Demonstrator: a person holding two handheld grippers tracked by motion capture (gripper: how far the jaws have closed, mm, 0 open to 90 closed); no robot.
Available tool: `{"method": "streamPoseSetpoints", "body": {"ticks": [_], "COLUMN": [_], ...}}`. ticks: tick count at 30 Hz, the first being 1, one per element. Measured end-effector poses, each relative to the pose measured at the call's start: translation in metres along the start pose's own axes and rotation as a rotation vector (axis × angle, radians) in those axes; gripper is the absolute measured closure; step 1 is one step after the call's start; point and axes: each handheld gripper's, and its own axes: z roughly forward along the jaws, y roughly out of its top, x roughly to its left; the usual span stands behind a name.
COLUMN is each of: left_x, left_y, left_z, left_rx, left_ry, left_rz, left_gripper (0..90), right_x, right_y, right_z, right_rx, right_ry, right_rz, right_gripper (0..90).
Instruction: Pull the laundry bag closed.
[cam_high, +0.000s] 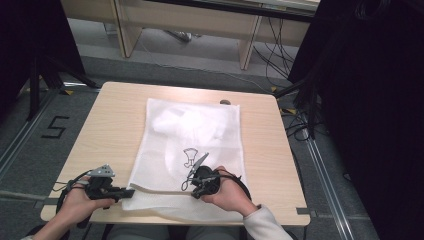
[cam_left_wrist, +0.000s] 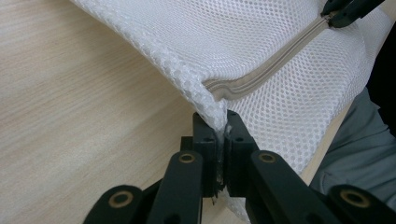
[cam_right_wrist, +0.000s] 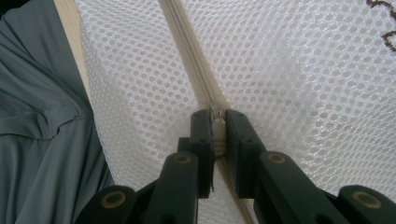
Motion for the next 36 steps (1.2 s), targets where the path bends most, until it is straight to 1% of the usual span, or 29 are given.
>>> {"method": "streamPoseSetpoints", "body": {"ticks": [2,3,4,5,6,7,8,9,10,11,12,13,19,20,22,23,24,25,26,27,28,29,30,31,32,34,36], "left_x": [-0.0001,0.0001,0.0000,0.0000,0.0000,-0.0001,-0.0001,-0.0003,-0.0005,-0.0003,0.0001,0.0000,-0.0003,-0.0010,-0.0007,-0.0006,-0.0004,-0.0006,-0.0009,-0.0008,-0.0006,-0.0007,-0.0009,-0.0010,-0.0009,-0.0007,-0.0008], "left_y": [0.0000,0.0001,0.0001,0.0001,0.0000,0.0000,0.0001,0.0001,0.0000,0.0000,0.0000,0.0001,0.0002,-0.0004,-0.0004,-0.0001,-0.0006,0.0001,-0.0003,-0.0004,-0.0005,-0.0006,-0.0005,-0.0005,-0.0005,-0.0005,-0.0004], "left_z": [-0.0001,0.0000,0.0001,0.0001,0.0002,0.0002,0.0002,0.0000,0.0001,0.0001,0.0001,0.0001,-0.0001,0.0012,0.0009,-0.0002,0.0007,0.0000,0.0012,0.0014,0.0014,0.0012,0.0011,0.0012,0.0013,0.0014,0.0013], "left_rx": [-0.001,-0.001,-0.001,-0.001,-0.001,-0.001,0.000,0.001,-0.001,0.000,0.000,-0.001,0.001,-0.018,-0.014,-0.002,-0.016,0.000,-0.012,-0.014,-0.013,-0.014,-0.014,-0.014,-0.015,-0.015,-0.014], "left_ry": [0.002,-0.004,-0.003,-0.003,-0.003,-0.003,-0.003,0.002,0.007,0.003,-0.004,-0.004,-0.003,0.003,0.007,0.013,0.004,0.009,0.006,0.006,0.005,0.007,0.007,0.007,0.006,0.003,0.004], "left_rz": [-0.001,0.001,0.002,0.001,0.001,0.000,0.001,0.002,0.000,0.000,0.000,0.000,0.000,-0.003,0.000,-0.003,-0.006,0.001,-0.001,-0.002,-0.002,-0.004,-0.004,-0.004,-0.004,-0.004,-0.004], "left_gripper": [85.3,85.3,85.3,85.3,85.3,85.3,85.4,85.3,85.4,85.3,85.4,85.4,85.4,85.4,85.4,85.4,85.4,85.4,85.4,85.4,85.4,85.4,85.4,85.4,85.4,85.4,85.4], "right_x": [-0.0008,-0.0002,-0.0004,-0.0003,-0.0016,-0.0013,-0.0010,-0.0001,-0.0005,-0.0006,0.0001,-0.0003,-0.0003,-0.0002,-0.0004,-0.0006,-0.0020,-0.0021,-0.0041,-0.0037,-0.0018,-0.0010,-0.0014,-0.0014,-0.0024,-0.0037,-0.0035], "right_y": [-0.0001,-0.0004,-0.0006,-0.0007,-0.0004,-0.0008,-0.0013,-0.0011,-0.0010,-0.0010,-0.0013,-0.0015,-0.0020,-0.0021,-0.0024,-0.0028,-0.0040,-0.0048,-0.0055,-0.0056,-0.0052,-0.0052,-0.0052,-0.0053,-0.0058,-0.0061,-0.0065], "right_z": [0.0001,0.0001,0.0001,-0.0002,-0.0005,-0.0008,-0.0011,-0.0007,-0.0009,-0.0008,-0.0008,-0.0011,-0.0015,-0.0013,-0.0010,-0.0008,-0.0009,-0.0013,-0.0017,-0.0020,-0.0019,-0.0020,-0.0017,-0.0013,-0.0019,-0.0020,-0.0018], "right_rx": [0.000,-0.003,-0.005,-0.003,0.010,0.017,0.012,0.008,0.018,0.015,0.006,0.002,0.003,0.004,0.007,0.009,0.003,-0.002,0.004,0.007,0.000,0.003,0.002,0.002,0.008,0.007,0.009], "right_ry": [0.004,0.014,0.016,0.021,0.021,0.010,-0.003,0.001,0.003,0.011,0.009,0.018,0.019,0.018,0.017,0.006,0.011,0.014,-0.001,-0.005,0.012,0.007,0.009,0.006,-0.004,-0.001,-0.004], "right_rz": [-0.008,0.002,0.000,0.001,-0.010,-0.002,0.002,0.011,0.006,0.006,0.015,0.013,0.013,0.013,0.007,0.005,0.004,0.014,-0.008,-0.002,0.011,0.020,0.012,0.015,0.011,-0.008,-0.008], "right_gripper": [82.3,82.2,82.3,82.2,82.2,82.3,82.2,82.2,82.2,82.2,82.2,82.2,82.2,82.3,82.3,82.3,82.3,82.2,82.3,82.2,82.3,82.2,82.2,82.3,82.3,82.3,82.3]}}
